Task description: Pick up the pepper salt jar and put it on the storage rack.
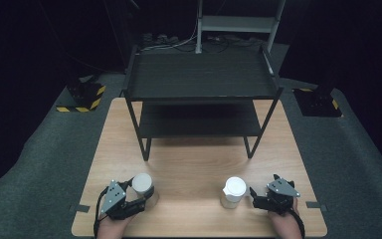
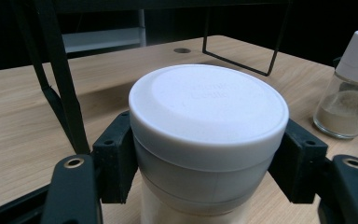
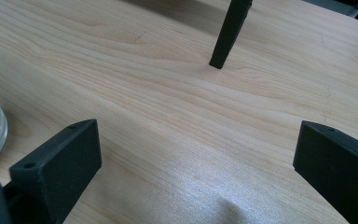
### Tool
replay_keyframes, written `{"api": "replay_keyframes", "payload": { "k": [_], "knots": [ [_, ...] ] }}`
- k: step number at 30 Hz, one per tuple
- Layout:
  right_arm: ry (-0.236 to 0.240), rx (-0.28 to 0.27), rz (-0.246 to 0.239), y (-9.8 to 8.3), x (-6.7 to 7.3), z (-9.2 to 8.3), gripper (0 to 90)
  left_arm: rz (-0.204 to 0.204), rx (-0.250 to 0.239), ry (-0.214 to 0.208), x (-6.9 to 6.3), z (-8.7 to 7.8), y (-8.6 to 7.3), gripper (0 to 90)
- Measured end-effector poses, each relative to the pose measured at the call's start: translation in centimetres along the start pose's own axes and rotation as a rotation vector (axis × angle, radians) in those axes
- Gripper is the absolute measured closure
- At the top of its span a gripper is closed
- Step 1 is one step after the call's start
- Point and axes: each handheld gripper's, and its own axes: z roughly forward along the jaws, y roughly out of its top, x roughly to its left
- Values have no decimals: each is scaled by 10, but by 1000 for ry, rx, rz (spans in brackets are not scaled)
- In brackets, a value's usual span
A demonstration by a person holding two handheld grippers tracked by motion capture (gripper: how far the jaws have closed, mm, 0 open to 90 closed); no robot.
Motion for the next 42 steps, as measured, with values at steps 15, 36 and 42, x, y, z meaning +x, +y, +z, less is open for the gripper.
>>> {"api": "replay_keyframes", "payload": {
  "k": [15, 36, 42],
  "knots": [
    [3, 4, -2, 1, 0, 0, 0, -10, -10, 8, -4, -5, 10, 337],
    [0, -3, -5, -1, 0, -1, 0, 11, -54, 3, -10, 0, 35, 337],
    [1, -2, -3, -1, 0, -1, 0, 12, -69, 3, -12, 6, 44, 337]
  ]
}}
